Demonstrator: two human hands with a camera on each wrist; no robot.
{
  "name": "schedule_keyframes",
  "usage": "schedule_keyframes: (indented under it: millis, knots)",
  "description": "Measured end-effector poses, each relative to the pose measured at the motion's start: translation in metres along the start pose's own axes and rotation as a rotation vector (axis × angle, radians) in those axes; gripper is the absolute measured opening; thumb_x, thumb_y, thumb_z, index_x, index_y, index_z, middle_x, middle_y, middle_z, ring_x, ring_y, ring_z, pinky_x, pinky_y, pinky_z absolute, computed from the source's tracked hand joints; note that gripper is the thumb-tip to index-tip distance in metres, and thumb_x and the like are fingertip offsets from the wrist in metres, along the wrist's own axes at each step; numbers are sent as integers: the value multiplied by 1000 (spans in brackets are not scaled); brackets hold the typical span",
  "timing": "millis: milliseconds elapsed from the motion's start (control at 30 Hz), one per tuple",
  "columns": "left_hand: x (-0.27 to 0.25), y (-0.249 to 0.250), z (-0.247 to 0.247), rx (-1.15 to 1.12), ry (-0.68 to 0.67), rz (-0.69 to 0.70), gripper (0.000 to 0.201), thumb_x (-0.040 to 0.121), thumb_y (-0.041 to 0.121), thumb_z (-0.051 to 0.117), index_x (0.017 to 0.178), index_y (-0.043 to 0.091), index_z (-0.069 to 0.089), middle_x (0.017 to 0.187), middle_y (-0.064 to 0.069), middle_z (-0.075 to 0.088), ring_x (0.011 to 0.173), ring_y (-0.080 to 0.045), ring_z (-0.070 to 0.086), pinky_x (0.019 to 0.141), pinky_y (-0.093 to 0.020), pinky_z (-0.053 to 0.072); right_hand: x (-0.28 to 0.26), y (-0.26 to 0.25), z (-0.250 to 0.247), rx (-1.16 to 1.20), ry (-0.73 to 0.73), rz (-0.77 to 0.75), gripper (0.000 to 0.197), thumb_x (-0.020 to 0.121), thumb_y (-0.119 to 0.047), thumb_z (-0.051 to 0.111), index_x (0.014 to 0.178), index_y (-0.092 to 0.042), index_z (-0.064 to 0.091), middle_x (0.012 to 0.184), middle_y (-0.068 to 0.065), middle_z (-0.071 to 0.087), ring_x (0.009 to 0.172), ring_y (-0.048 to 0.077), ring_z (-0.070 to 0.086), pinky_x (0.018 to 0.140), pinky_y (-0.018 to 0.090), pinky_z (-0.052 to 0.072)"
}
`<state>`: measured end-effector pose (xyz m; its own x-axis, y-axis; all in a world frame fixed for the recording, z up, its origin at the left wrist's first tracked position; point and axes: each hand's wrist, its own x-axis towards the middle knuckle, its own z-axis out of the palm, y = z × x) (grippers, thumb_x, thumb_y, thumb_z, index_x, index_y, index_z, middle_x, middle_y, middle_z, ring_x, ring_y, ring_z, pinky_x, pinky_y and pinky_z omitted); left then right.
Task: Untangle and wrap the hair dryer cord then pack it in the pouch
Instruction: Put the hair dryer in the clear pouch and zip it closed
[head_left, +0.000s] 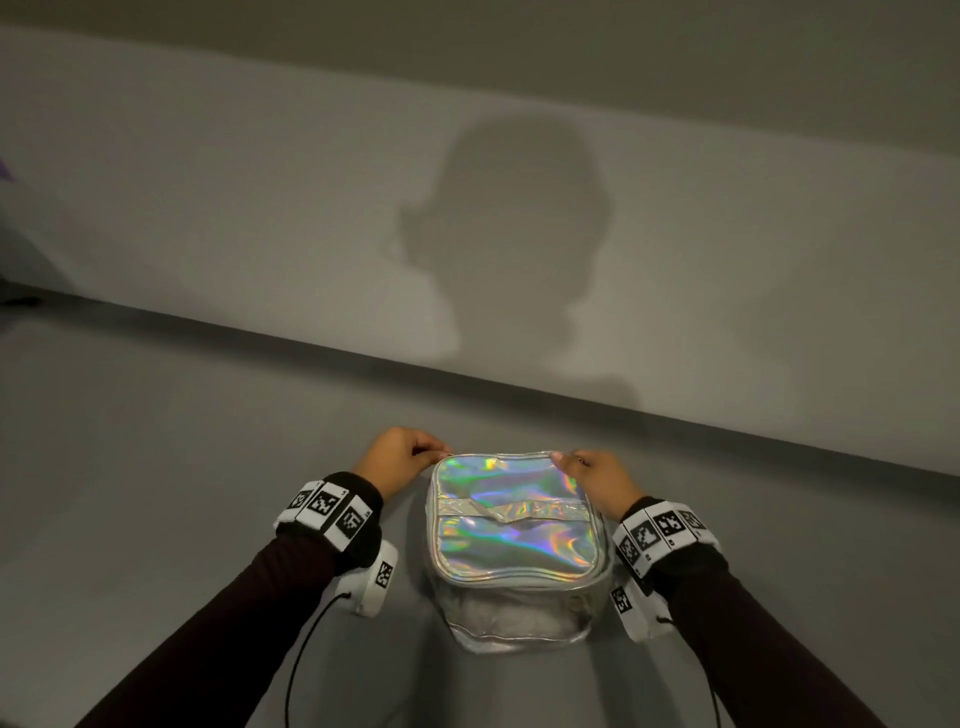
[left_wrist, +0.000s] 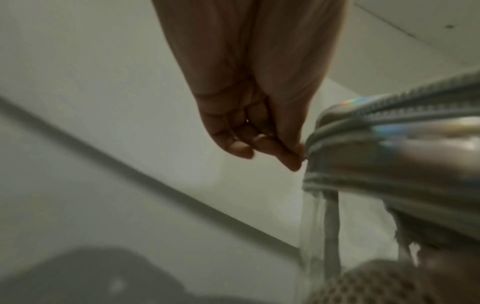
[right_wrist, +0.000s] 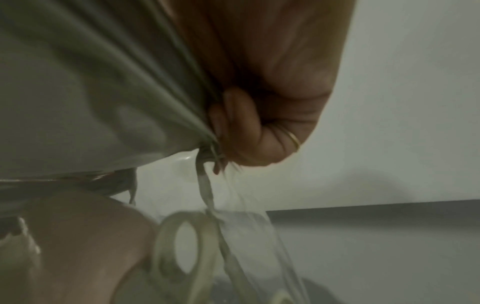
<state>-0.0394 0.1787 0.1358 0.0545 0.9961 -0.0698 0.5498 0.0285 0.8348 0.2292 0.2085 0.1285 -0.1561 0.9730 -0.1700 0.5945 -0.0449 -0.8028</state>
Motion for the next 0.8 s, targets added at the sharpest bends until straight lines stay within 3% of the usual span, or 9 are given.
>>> schedule_keyframes:
  millis: [100, 233, 300, 367, 400, 500, 633, 733, 800]
  knots:
    - [-23, -4, -10, 214, 90, 47, 11, 81, 12, 65, 86, 9, 75, 92, -6, 75, 84, -14, 66, 79, -23, 46, -2, 7, 1, 116, 151, 67, 45, 88, -30, 56, 49, -15, 38, 47, 5, 34, 43, 16, 40, 50, 27, 34]
    - [-84, -9, -5, 193, 111, 124, 32, 73, 40, 58, 80, 14, 76, 82, -2, 74, 78, -8, 60, 75, -22, 45, -4, 11, 10, 120, 274, 109, 50, 86, -32, 57, 43, -16, 38, 45, 7, 40, 51, 24, 40, 59, 32, 36]
    - [-112, -13, 12, 139, 96, 88, 45, 66, 53, 50, 80, 19, 75, 73, 10, 71, 74, -3, 62, 72, -18, 46, -5, 9, 12, 105, 312, 121, 50, 86, -34, 55, 43, -15, 38, 45, 7, 39, 51, 24, 38, 60, 32, 35]
    - [-130, -11, 35, 89, 127, 93, 43, 63, 53, 52, 79, 21, 75, 60, 25, 63, 68, 11, 59, 66, -5, 42, -6, 8, 13, 82, 326, 139, 50, 87, -35, 54, 45, -13, 39, 46, 8, 38, 55, 26, 39, 61, 33, 35]
    - [-135, -10, 46, 71, 145, 140, 38, 64, 50, 56, 80, 21, 75, 58, 24, 64, 65, 15, 58, 65, -2, 40, -5, 8, 14, 75, 331, 140, 49, 87, -35, 54, 45, -13, 39, 47, 8, 38, 56, 26, 39, 61, 33, 34]
    - [-137, 6, 72, 129, 72, 355, 19, 73, 37, 62, 83, 25, 71, 70, 10, 72, 69, 3, 61, 69, -12, 47, -12, 6, 15, 136, 361, 118, 43, 87, -33, 54, 51, -15, 40, 51, 8, 41, 55, 25, 40, 61, 33, 36]
    - [-113, 32, 62, 281, -10, 671, 16, 82, 36, 59, 82, 25, 70, 75, 9, 72, 75, -5, 57, 74, -20, 45, -20, 9, 1, 279, 323, 79, 31, 95, -14, 39, 71, -9, 59, 65, 2, 55, 60, 16, 48, 59, 26, 36]
    - [-72, 43, 34, 271, 83, 647, 27, 73, 44, 63, 96, 31, 66, 105, 5, 69, 99, -10, 55, 90, -29, 44, -25, 10, -11, 328, 155, 93, 24, 92, -1, 40, 91, 0, 64, 76, 6, 61, 62, 11, 54, 49, 16, 47]
    - [-42, 47, 24, 481, -2, 525, 57, 60, 61, 58, 111, 35, 59, 137, -2, 49, 128, -20, 38, 110, -48, 29, -28, 9, -16, 304, 152, 74, 23, 90, 4, 44, 105, 9, 60, 90, 11, 61, 59, 7, 58, 48, 9, 49]
